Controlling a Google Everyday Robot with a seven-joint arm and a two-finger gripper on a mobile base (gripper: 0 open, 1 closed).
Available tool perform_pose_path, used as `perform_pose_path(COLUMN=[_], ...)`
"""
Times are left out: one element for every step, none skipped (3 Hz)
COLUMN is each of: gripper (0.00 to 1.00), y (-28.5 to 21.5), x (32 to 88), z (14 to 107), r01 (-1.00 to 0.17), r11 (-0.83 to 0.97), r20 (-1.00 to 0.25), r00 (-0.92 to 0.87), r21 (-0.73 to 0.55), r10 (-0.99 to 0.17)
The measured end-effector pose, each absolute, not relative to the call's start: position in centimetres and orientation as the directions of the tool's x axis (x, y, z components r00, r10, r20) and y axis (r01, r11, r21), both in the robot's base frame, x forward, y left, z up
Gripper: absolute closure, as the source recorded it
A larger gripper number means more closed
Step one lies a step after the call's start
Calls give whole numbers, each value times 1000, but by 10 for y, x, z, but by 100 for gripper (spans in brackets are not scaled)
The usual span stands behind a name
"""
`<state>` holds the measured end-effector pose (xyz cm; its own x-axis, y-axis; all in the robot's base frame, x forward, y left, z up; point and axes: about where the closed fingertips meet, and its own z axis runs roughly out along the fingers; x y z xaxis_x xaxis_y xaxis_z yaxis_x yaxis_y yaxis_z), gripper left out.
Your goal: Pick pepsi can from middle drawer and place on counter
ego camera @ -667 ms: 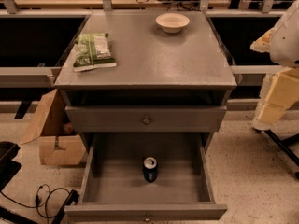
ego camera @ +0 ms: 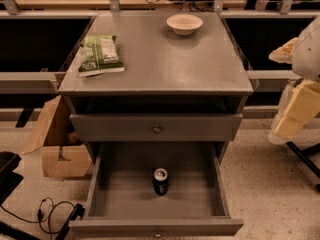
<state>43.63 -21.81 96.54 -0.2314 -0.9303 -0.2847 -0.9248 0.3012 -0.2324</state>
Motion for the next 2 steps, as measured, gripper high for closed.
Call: perform_pose_path(gripper=[0,0], y=[-212,-190], x=[430,416], z=[906,811], r01=[-935,-950], r11=[314,307], r20=[-435,-610], r00=[-218,-209], r21=[-163,-59], r10=[-874,-764])
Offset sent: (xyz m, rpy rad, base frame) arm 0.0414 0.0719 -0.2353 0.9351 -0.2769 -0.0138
